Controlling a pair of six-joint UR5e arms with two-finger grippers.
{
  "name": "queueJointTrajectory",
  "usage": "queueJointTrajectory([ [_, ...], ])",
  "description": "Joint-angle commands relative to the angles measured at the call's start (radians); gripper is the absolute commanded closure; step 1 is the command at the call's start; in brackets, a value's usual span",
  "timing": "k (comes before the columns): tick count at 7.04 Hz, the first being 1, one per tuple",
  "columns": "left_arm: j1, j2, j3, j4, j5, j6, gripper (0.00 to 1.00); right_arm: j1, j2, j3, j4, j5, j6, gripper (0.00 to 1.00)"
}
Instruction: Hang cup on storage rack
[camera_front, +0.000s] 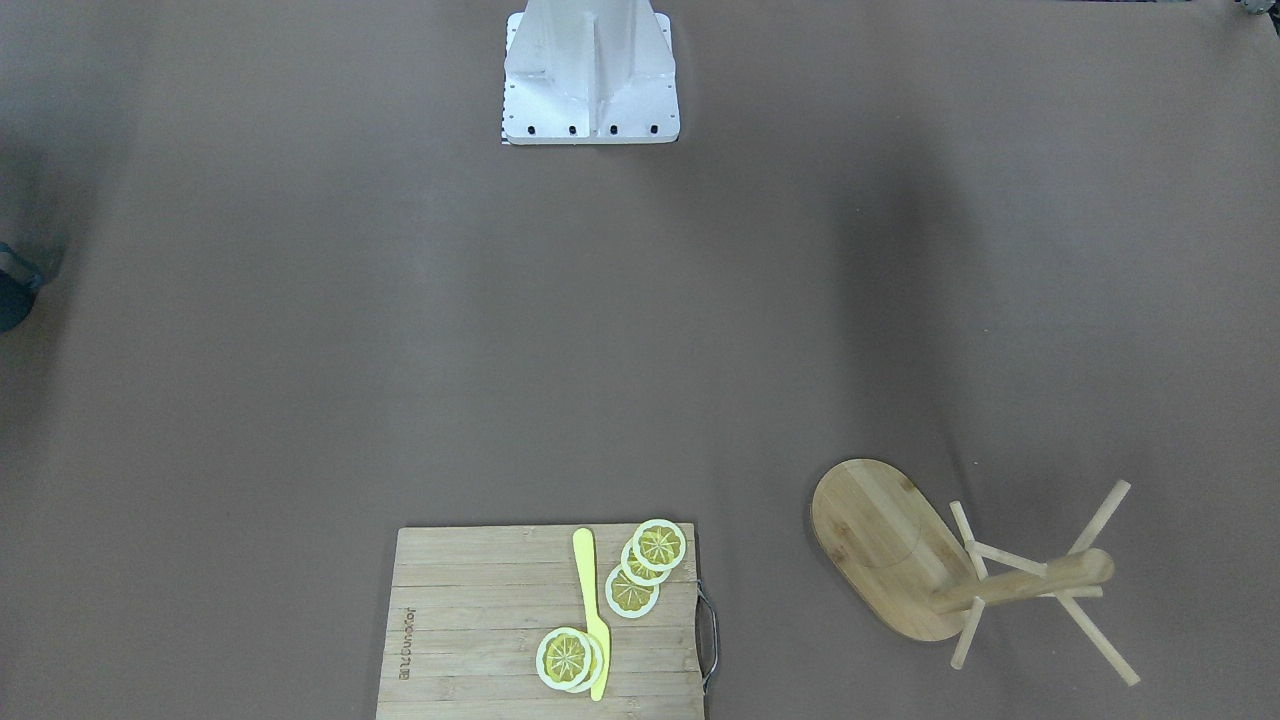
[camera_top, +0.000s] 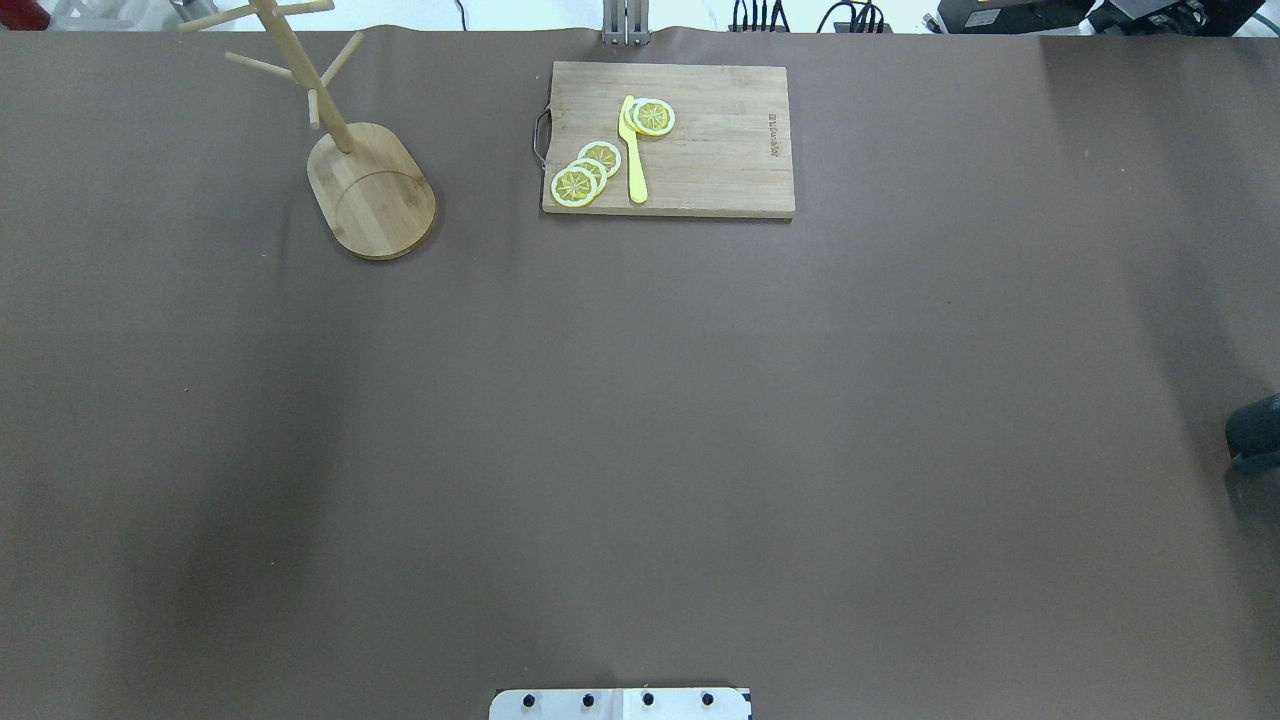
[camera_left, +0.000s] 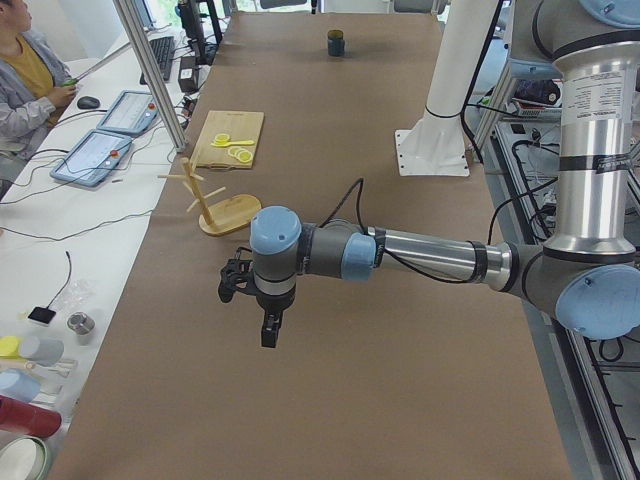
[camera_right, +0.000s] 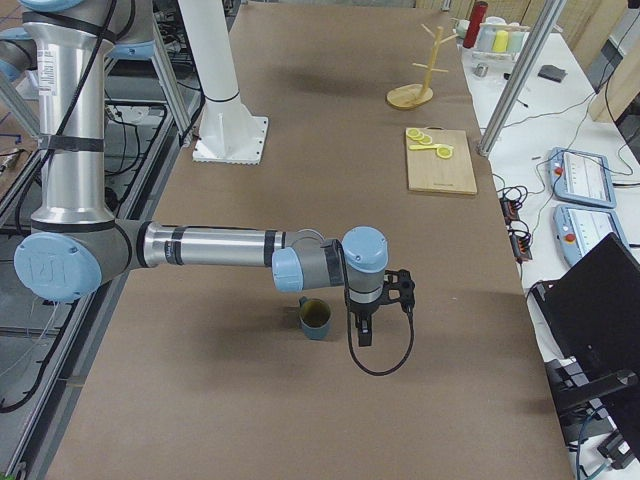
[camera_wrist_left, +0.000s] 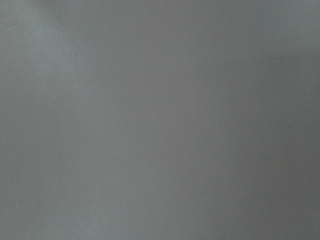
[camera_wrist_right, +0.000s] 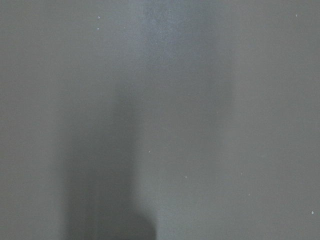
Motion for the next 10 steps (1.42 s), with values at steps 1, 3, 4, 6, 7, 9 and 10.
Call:
queueJointTrajectory([
  [1,0.000,-0.001,-0.008,-0.005,-0.002,0.004,0.02,0.000,0.000,-0.004,-0.002,0.002,0.001,0.00],
  [3,0.000,0.012,0.008,-0.009,-0.002,0.003,0.02,0.000,0.000,0.005,0.000,0.003,-0.002,0.00],
  [4,0.002,0.024,0.008,-0.009,-0.002,0.003,0.02,0.000,0.000,-0.001,0.000,0.002,-0.005,0.00],
  [6,0.002,0.041,0.004,-0.011,-0.049,-0.003,0.02,0.000,-0.004,0.002,-0.002,0.023,-0.005,0.00],
  [7,0.000,0.041,0.010,-0.008,-0.118,-0.006,0.02,0.000,-0.004,0.004,0.000,0.037,-0.002,0.00],
  [9,0.000,0.041,0.002,-0.006,-0.176,-0.055,0.02,-0.009,0.000,0.001,-0.002,0.038,0.004,0.00],
  [10,0.002,0.041,0.010,-0.009,-0.178,-0.067,0.02,-0.008,0.000,0.004,0.001,0.052,0.003,0.00],
])
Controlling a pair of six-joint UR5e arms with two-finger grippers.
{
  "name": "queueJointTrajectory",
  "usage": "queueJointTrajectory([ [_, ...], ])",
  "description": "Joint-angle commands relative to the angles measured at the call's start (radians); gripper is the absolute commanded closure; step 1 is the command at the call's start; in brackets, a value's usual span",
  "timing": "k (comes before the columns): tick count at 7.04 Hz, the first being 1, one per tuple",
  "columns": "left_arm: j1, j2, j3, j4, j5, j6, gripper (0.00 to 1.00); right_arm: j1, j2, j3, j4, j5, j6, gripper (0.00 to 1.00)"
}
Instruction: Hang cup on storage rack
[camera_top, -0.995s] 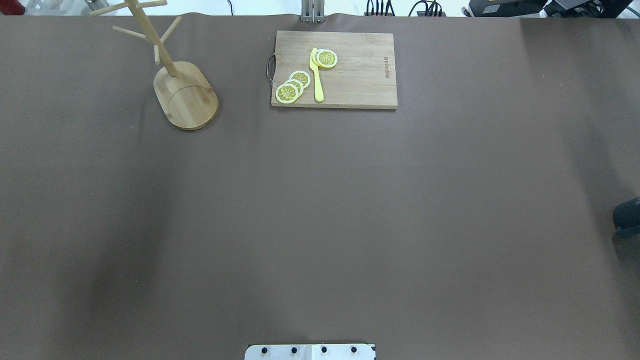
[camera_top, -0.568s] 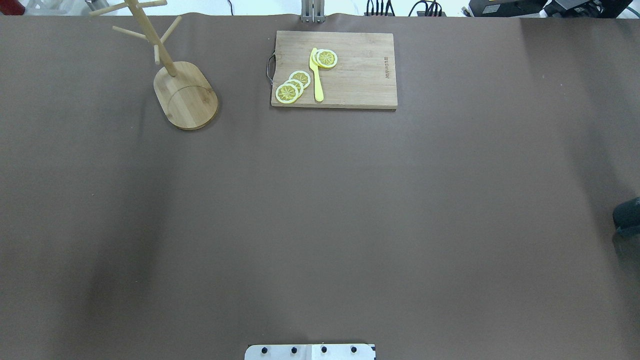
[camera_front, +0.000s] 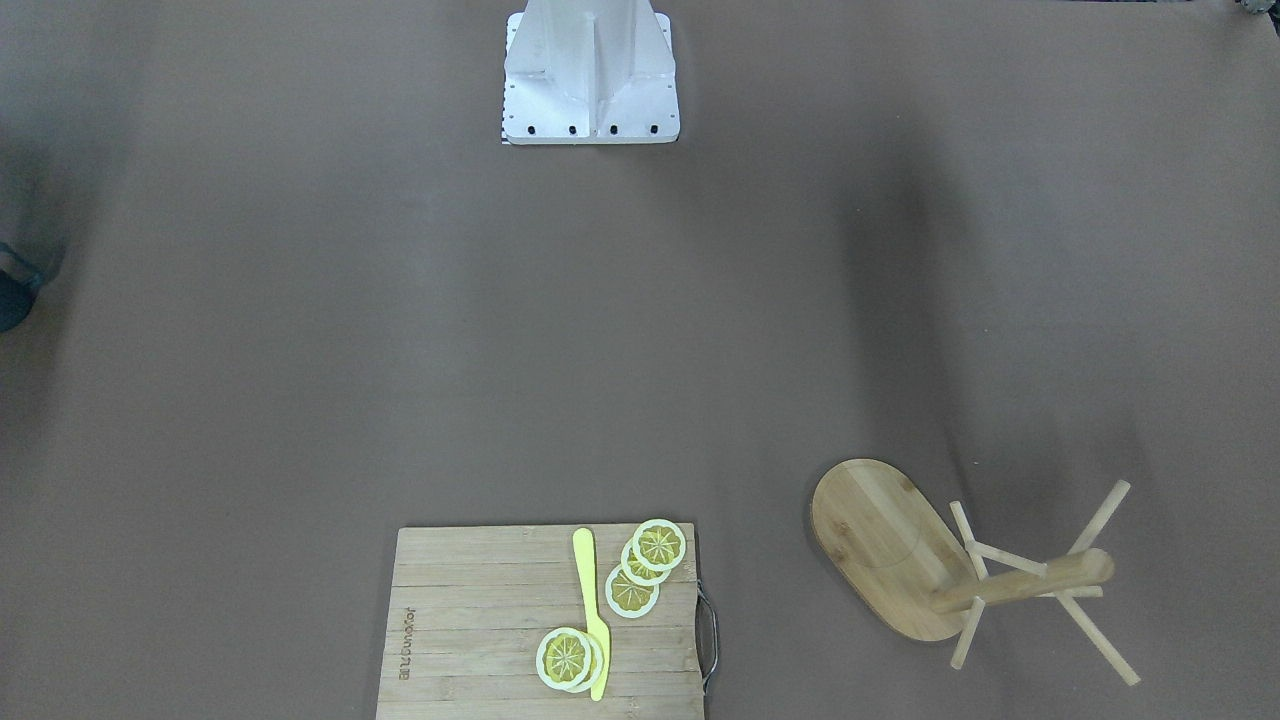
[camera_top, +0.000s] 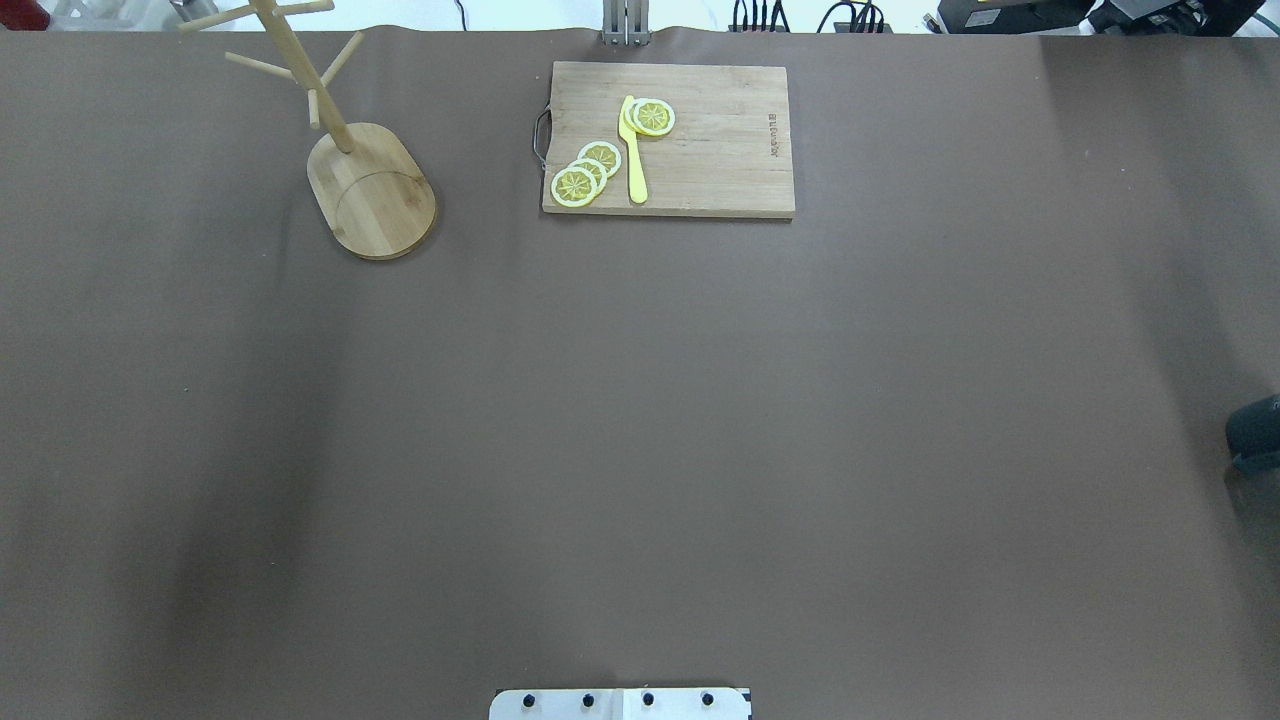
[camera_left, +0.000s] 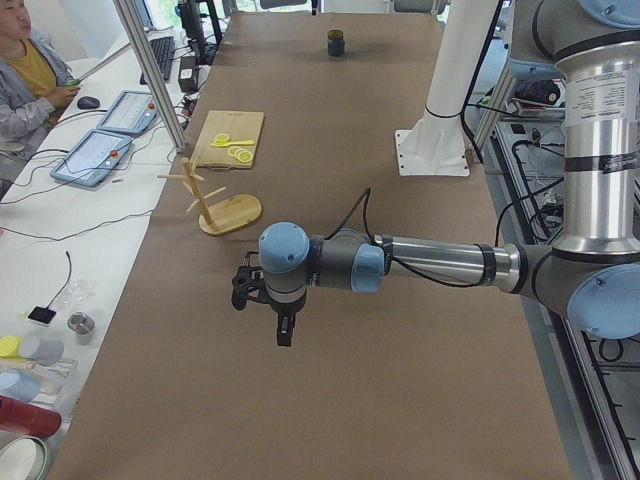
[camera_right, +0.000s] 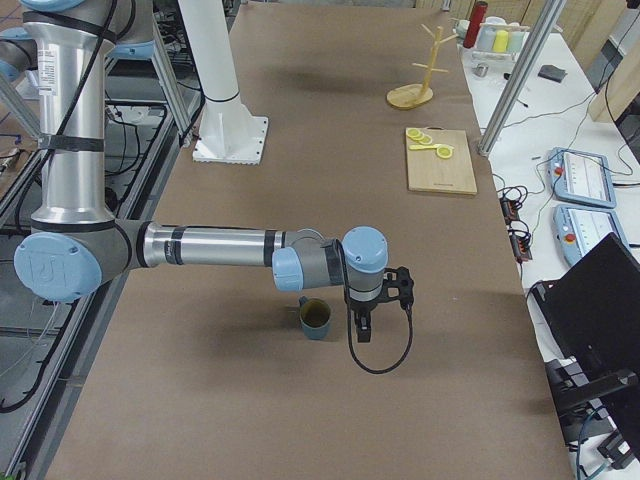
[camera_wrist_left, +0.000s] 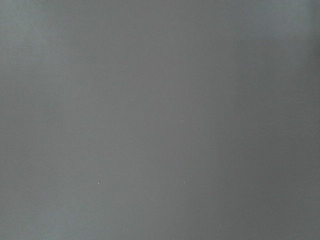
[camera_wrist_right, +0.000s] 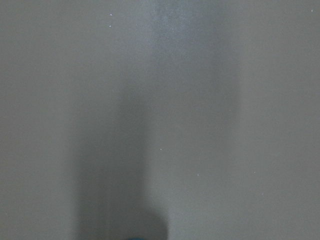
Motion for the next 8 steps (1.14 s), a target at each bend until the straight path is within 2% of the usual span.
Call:
queueJointTrajectory([
  [1,0.001,0.000,0.001,-0.003,-0.018,-0.020,0.02,-0.001,-0.011,-0.007,0.036,0.064,-0.001,0.00],
  [4,0.001,-0.003,0.001,-0.005,-0.017,-0.019,0.02,0.001,-0.049,0.020,0.066,0.063,-0.003,0.00],
  [6,0.001,-0.003,0.001,-0.005,-0.017,-0.017,0.02,0.001,-0.075,0.051,0.066,-0.003,-0.009,0.00],
  [8,0.002,-0.003,0.001,-0.005,-0.017,-0.022,0.02,-0.001,-0.159,0.120,0.064,-0.016,-0.015,0.00],
])
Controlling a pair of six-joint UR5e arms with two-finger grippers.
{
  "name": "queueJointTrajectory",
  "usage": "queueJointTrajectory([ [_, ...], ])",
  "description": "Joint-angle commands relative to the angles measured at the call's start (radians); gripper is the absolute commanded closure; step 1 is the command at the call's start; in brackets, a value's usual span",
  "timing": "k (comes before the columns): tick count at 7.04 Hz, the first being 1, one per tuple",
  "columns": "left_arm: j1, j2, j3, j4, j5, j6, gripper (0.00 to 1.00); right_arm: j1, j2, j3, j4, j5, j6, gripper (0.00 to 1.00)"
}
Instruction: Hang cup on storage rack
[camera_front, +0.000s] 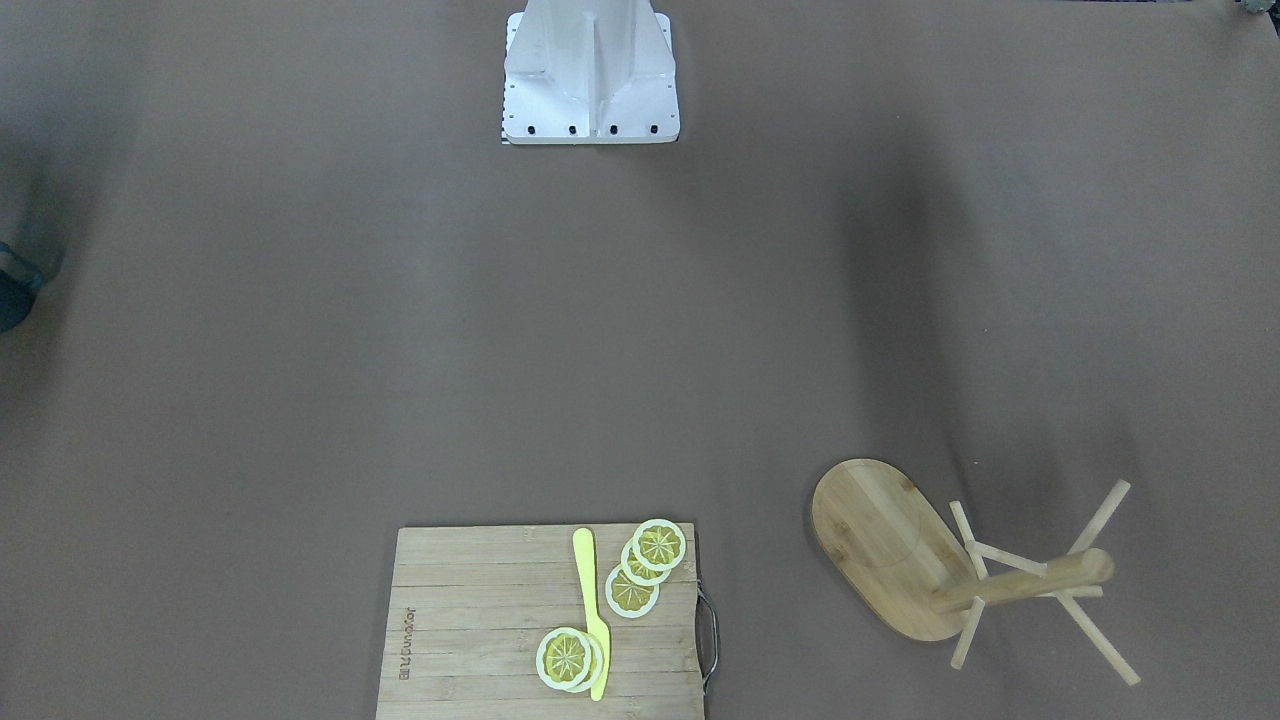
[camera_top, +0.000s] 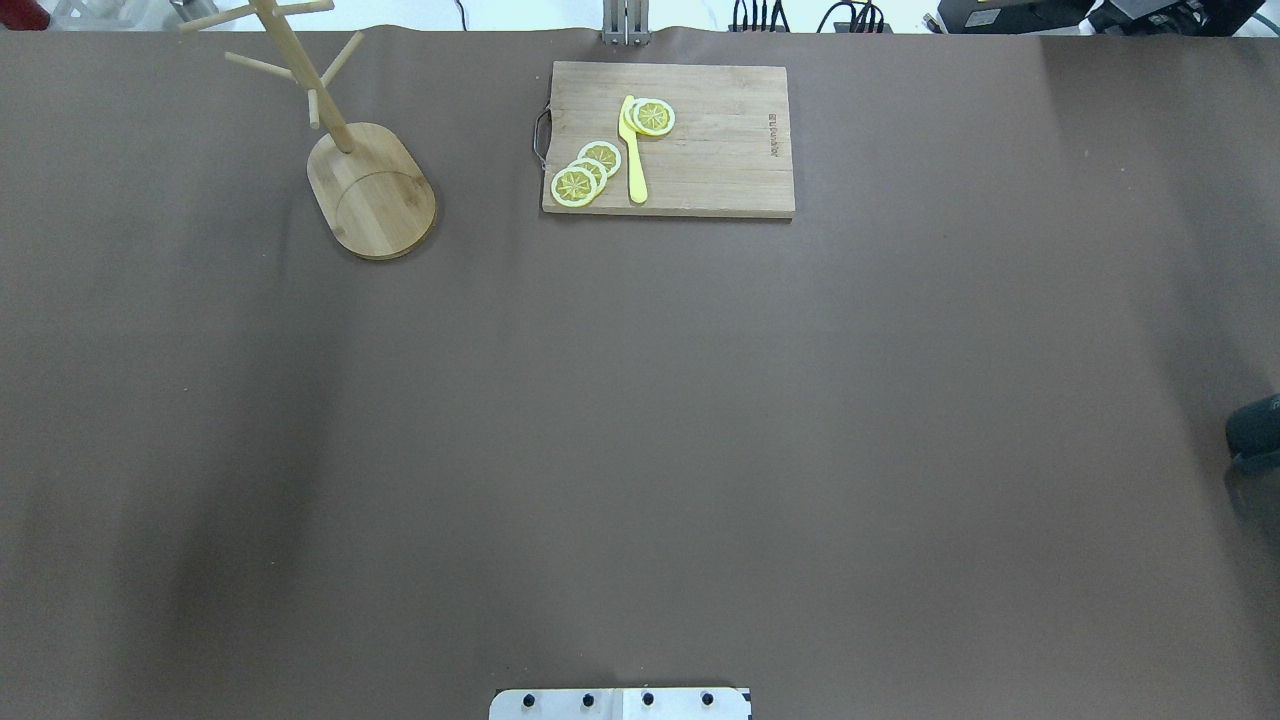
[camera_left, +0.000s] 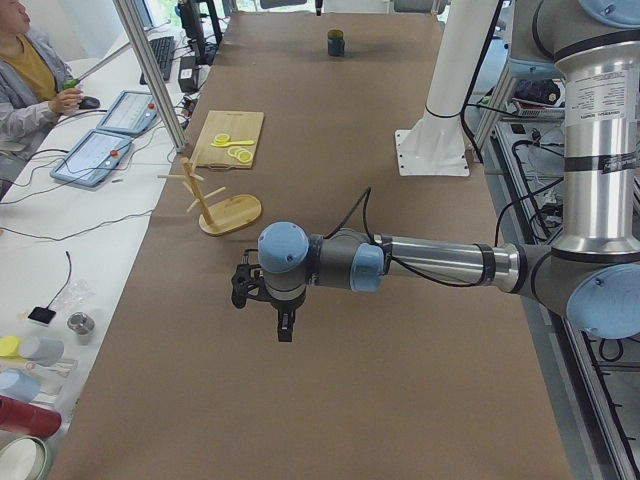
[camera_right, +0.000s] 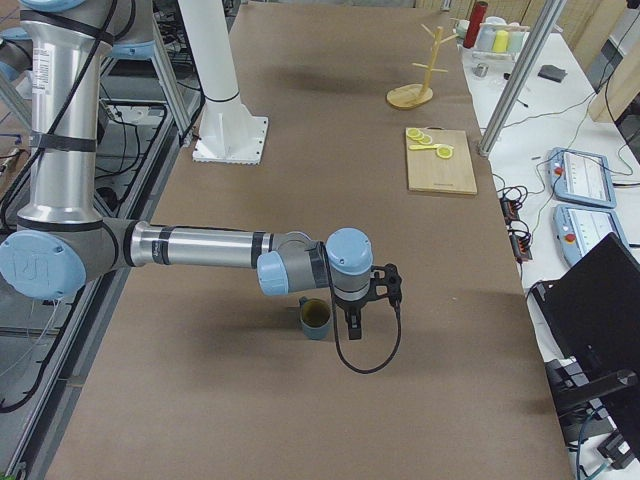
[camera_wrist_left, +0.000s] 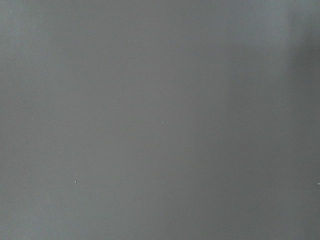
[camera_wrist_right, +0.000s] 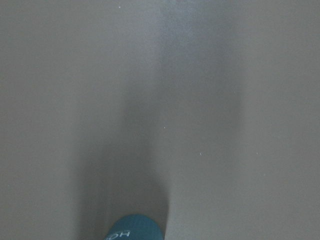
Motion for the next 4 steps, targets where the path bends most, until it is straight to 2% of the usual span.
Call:
queueJointTrajectory([
  [1,0.001,0.000,0.000,0.000,0.000,-0.002,0.02,-0.001,-0.066,0.063,-0.001,-0.004,-0.003,0.00],
  [4,0.002,0.000,0.002,0.000,0.000,-0.001,0.02,-0.016,-0.073,0.057,-0.003,-0.012,0.018,0.00],
])
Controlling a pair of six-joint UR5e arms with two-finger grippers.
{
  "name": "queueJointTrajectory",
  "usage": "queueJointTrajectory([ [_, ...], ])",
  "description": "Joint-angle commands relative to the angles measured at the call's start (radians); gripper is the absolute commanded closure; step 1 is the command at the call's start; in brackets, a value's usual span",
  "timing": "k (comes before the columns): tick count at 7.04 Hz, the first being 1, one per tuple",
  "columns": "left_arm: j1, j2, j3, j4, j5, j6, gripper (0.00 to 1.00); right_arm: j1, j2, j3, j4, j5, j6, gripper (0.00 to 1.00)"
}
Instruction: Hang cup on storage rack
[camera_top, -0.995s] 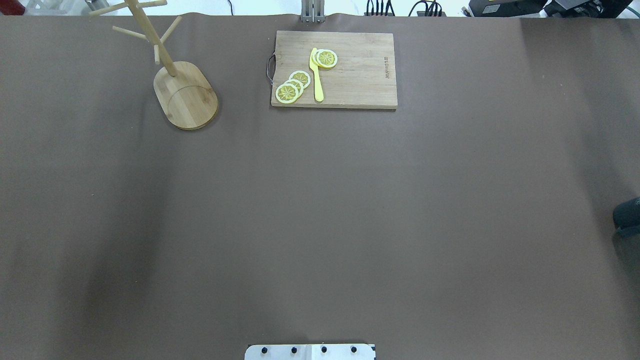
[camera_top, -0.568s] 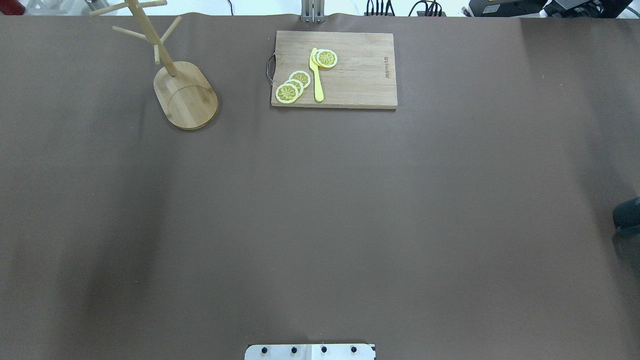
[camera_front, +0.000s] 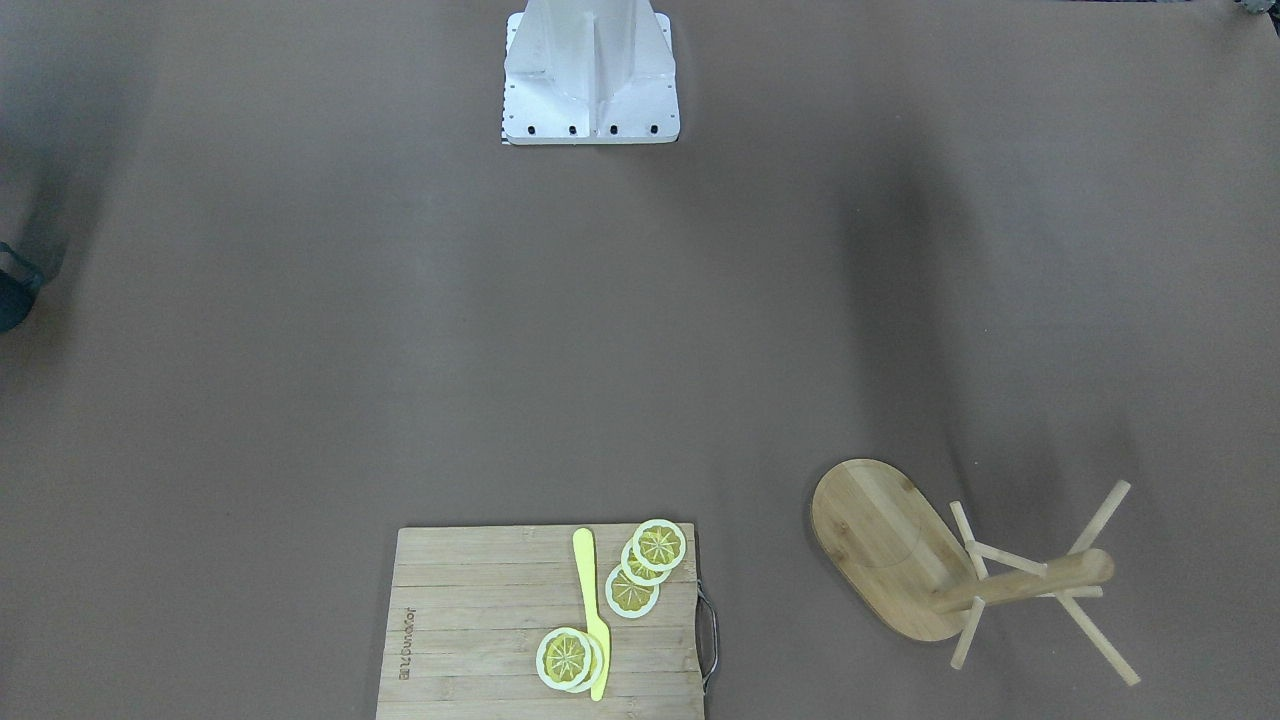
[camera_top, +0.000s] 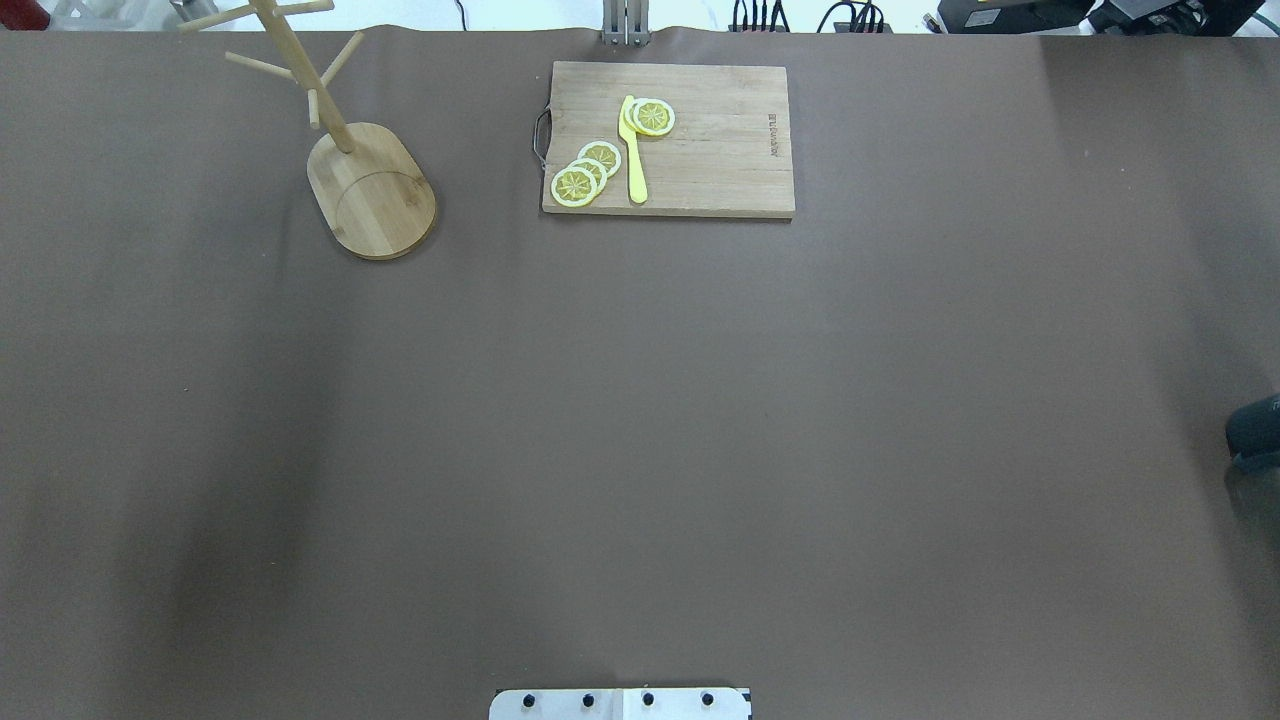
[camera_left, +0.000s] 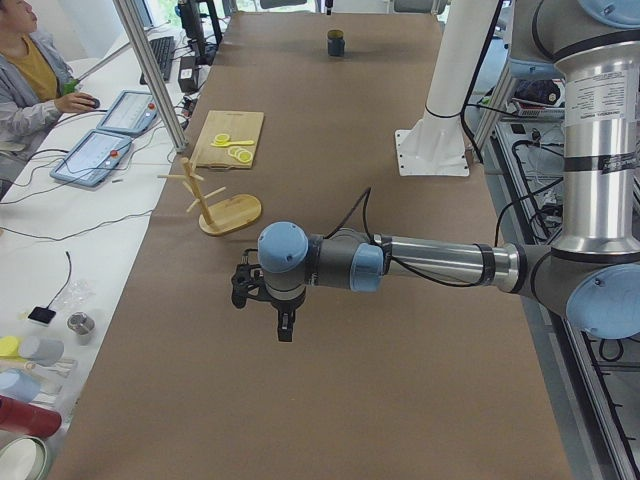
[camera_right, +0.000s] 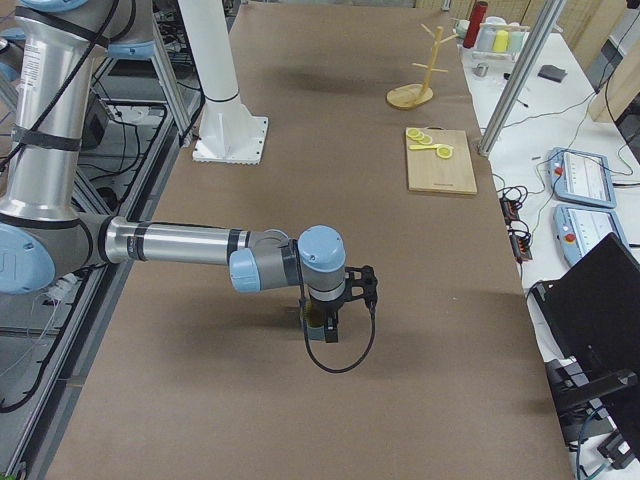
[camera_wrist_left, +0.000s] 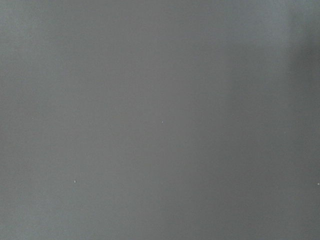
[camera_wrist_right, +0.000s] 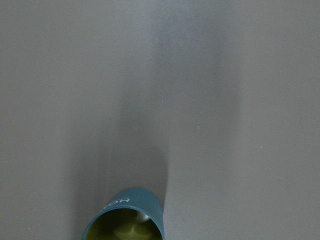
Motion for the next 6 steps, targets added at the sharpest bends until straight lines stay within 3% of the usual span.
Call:
queueJointTrajectory([
  [1,0.001,0.000,0.000,0.000,-0.002,0.000,0.02,-0.024,-0.006,0.000,0.000,-0.001,0.009,0.00],
  [4,0.001,0.000,0.000,0.000,-0.002,0.001,0.02,-0.096,-0.003,-0.015,-0.001,-0.011,0.016,0.02],
  [6,0.001,-0.002,0.001,0.000,0.000,0.001,0.02,-0.142,0.009,-0.099,0.002,-0.039,0.022,0.09],
])
